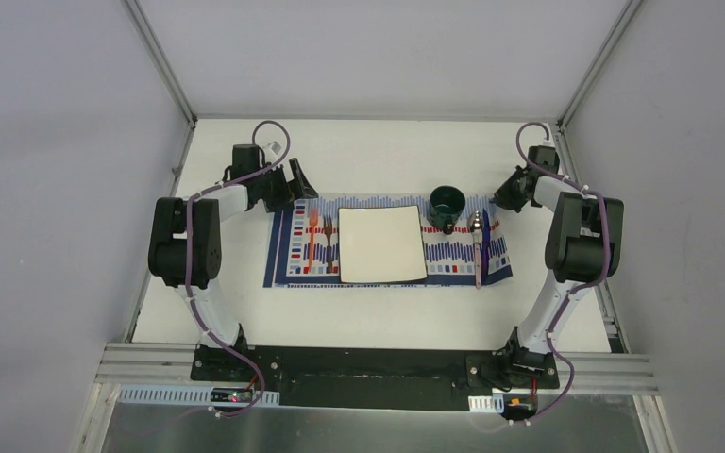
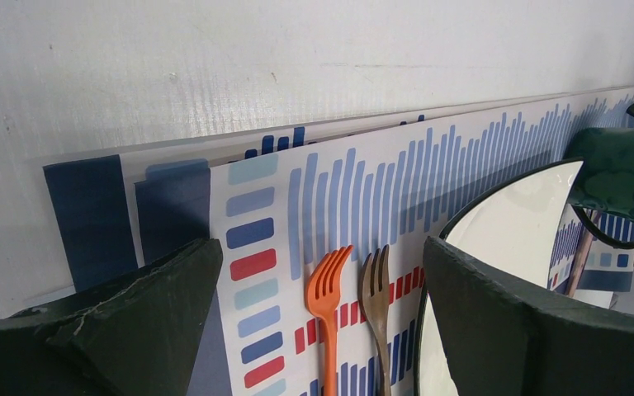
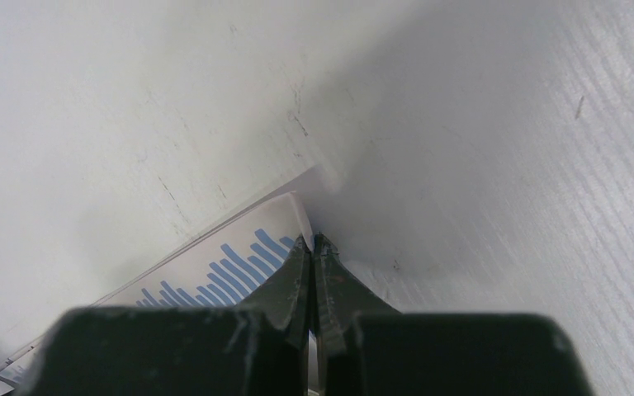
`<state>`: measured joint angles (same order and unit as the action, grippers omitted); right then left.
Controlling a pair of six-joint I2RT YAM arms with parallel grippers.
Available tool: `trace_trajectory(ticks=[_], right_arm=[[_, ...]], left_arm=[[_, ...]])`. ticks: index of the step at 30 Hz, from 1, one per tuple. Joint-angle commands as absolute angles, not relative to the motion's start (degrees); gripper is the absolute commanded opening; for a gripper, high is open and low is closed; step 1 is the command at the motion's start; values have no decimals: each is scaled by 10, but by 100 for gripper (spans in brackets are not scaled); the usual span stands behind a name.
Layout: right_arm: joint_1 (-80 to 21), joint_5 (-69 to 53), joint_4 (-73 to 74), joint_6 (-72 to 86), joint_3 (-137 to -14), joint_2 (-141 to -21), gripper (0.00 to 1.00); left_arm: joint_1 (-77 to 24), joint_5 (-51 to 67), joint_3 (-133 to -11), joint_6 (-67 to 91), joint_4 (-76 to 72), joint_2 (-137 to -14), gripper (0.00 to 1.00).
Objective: Set the dinner table for one person
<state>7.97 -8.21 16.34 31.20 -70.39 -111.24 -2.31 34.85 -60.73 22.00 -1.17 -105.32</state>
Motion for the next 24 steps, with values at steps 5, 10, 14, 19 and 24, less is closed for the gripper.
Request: trace_trajectory(ticks=[5,10,14,19,24], right_arm=[[107,38,174,291,-702,-1115,0],[107,36,180,289,-705,-1117,0],[94,66,163,286,-683,-1079,33],[64,95,159,271,-691,-1021,45],[24,92,218,241,-755,-986,48]], left_arm=[[-25,338,-625,208,-4,-1060,99],[-27,339,-622,208,-4,-1052,99],[-27,339,-613,208,-7,-1042,99],[-27,334,-597,212,-24,-1032,99],[-32,338,-581,226,-44,-1030,99]])
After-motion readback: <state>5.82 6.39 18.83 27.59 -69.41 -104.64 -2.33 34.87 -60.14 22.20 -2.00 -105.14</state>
